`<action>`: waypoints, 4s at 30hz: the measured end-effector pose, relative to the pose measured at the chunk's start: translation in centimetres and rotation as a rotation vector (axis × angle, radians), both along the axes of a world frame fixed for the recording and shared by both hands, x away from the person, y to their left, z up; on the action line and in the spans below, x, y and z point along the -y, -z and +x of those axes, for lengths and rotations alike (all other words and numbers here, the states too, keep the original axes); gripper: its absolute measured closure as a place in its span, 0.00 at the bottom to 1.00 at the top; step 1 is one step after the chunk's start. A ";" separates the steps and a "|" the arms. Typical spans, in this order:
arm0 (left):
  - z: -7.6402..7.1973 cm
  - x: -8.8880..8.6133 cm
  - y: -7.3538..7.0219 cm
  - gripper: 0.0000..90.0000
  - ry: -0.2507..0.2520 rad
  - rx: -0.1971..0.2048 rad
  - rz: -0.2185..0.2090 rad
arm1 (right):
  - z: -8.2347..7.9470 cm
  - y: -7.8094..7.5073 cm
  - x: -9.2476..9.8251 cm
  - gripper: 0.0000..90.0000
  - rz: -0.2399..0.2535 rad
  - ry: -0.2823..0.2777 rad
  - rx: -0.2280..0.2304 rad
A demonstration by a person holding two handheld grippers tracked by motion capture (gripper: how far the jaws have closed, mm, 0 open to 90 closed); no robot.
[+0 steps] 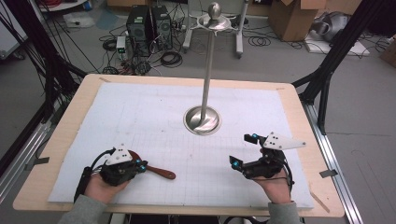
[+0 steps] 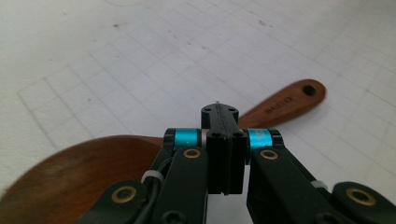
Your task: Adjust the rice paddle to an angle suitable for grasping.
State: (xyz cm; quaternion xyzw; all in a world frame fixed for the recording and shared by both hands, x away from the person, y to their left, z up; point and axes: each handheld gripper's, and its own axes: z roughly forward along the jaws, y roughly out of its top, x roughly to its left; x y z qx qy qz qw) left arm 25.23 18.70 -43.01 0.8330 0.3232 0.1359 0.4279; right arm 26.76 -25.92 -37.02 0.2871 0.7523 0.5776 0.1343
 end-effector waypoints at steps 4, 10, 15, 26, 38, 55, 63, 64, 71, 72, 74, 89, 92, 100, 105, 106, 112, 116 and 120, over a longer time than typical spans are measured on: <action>-0.6 1.1 0.9 1.00 0.055 -0.034 0.054 | 0.0 -0.2 -0.1 0.00 0.005 -0.010 0.009; -0.2 1.9 1.1 1.00 0.074 -0.029 0.083 | 0.1 -0.2 -0.3 0.00 -0.003 -0.019 0.006; 1.1 3.0 1.0 1.00 0.067 -0.030 0.105 | 0.1 -0.2 -0.3 0.00 -0.007 -0.018 0.003; 4.7 5.1 0.9 1.00 -0.016 -0.042 0.121 | 0.1 -0.3 0.2 0.00 0.011 -0.013 0.001; 7.1 -3.3 -0.7 1.00 -0.218 -0.022 -0.013 | 0.0 -0.1 0.4 0.00 0.009 -0.010 -0.001; 5.6 -5.9 1.1 1.00 -0.227 -0.091 0.043 | 0.0 0.1 -0.1 0.00 -0.009 -0.016 -0.010; 2.3 -5.3 1.0 1.00 -0.208 -0.085 0.052 | 0.0 0.1 -0.1 0.00 -0.011 -0.014 -0.007; 1.6 -5.1 1.0 1.00 -0.194 -0.077 0.063 | 0.0 0.1 -0.2 0.00 -0.012 -0.014 -0.008; 2.1 -5.3 -0.3 1.00 -0.209 -0.054 0.019 | 0.1 0.2 -0.5 0.00 -0.019 -0.017 -0.010; 2.2 -5.2 -0.6 1.00 -0.197 -0.049 0.019 | 0.1 0.1 -0.6 0.00 -0.020 -0.017 -0.007; 2.3 -4.2 -1.4 1.00 -0.160 -0.042 0.031 | 0.1 0.1 -0.6 0.00 -0.019 -0.018 -0.006; 3.7 0.6 -2.6 0.34 0.036 -0.010 0.070 | -0.3 -0.2 -0.1 0.00 -0.012 -0.017 -0.002; 3.9 1.6 -2.4 0.25 0.046 -0.011 0.100 | -0.5 -0.3 0.1 0.00 -0.011 -0.015 0.003; 5.0 3.7 -2.3 0.22 0.091 -0.042 0.108 | -0.7 -0.2 0.5 0.00 -0.010 -0.010 0.000; 5.3 4.2 -2.3 0.23 0.113 -0.064 0.122 | -0.6 0.0 0.9 0.00 -0.014 -0.011 -0.005; 5.3 4.1 -2.3 0.23 0.117 -0.064 0.126 | -0.6 0.0 0.9 0.00 -0.014 -0.011 -0.005; 6.0 4.1 -1.8 0.23 0.106 -0.085 0.133 | -0.8 0.1 1.0 0.00 -0.017 -0.013 -0.018; 6.2 4.3 -1.6 0.24 0.109 -0.095 0.137 | -0.8 0.1 1.1 0.00 -0.020 -0.014 -0.014; 6.4 4.7 -1.5 0.25 0.108 -0.107 0.146 | -0.8 0.1 1.1 0.00 -0.016 -0.014 -0.011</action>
